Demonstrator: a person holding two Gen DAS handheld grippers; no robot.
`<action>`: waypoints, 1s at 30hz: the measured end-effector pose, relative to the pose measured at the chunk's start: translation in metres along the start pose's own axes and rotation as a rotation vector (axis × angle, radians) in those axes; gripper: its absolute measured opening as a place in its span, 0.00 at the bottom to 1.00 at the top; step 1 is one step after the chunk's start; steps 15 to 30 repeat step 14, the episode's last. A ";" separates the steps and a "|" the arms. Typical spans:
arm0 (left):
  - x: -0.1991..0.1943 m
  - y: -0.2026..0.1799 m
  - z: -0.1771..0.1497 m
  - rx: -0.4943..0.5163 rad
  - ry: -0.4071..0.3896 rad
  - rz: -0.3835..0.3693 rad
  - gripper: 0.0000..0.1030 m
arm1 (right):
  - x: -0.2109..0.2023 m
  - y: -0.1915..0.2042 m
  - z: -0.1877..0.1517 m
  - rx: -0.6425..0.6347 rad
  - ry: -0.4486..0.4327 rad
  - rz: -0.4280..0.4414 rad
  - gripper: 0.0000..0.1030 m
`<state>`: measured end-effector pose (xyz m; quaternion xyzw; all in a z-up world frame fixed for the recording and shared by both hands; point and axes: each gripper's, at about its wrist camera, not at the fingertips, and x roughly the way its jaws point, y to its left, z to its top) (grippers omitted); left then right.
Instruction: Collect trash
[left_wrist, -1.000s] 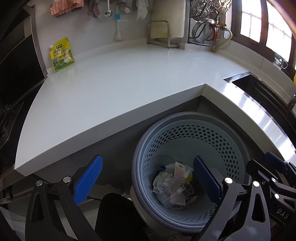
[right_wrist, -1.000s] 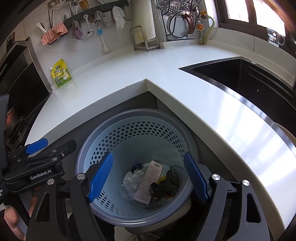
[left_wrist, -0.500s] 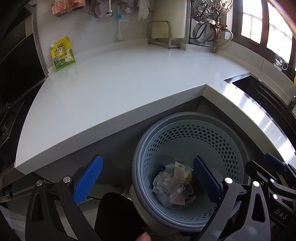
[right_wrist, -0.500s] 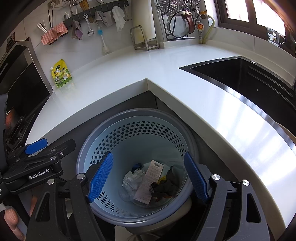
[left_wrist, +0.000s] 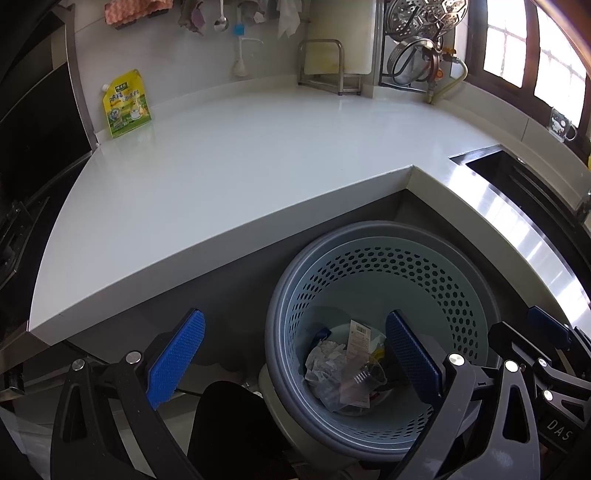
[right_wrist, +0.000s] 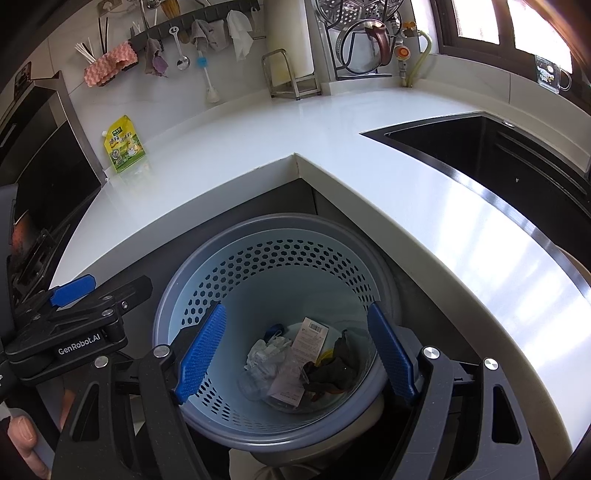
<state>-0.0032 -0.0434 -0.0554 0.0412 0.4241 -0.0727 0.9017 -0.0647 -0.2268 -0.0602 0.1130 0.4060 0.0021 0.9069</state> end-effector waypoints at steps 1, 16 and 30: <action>0.000 0.000 0.000 0.000 0.000 0.002 0.94 | 0.000 0.000 0.000 0.001 0.000 0.000 0.73; 0.002 -0.004 -0.001 0.008 -0.001 0.012 0.94 | 0.001 0.001 -0.001 0.001 0.001 0.000 0.73; 0.002 -0.004 -0.001 0.008 -0.001 0.012 0.94 | 0.001 0.001 -0.001 0.001 0.001 0.000 0.73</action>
